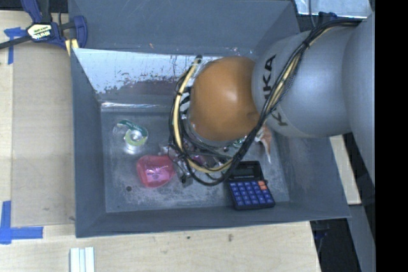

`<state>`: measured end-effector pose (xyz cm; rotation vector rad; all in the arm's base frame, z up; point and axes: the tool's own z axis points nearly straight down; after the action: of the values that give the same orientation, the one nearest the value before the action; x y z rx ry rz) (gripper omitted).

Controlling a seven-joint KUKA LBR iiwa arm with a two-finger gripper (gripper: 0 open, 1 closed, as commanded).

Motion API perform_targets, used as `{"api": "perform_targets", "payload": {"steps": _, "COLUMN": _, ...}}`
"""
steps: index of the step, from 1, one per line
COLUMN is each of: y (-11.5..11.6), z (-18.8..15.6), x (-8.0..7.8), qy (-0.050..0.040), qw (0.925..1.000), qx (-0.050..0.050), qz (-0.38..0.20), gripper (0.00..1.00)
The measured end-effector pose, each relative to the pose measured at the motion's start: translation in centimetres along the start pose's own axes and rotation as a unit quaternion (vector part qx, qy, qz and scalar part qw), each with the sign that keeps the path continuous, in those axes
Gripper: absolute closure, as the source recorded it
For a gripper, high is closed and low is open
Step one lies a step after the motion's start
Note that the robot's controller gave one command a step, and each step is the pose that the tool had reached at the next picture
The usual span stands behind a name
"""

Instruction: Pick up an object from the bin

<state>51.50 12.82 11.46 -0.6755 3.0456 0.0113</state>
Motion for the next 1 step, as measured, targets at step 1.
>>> {"api": "perform_targets", "payload": {"steps": 1, "y": 0.03, "z": -0.80, "x": 0.07, "qy": 0.0020, "qw": 1.0000, "qx": 0.000, "qz": 0.000, "gripper": 1.00}}
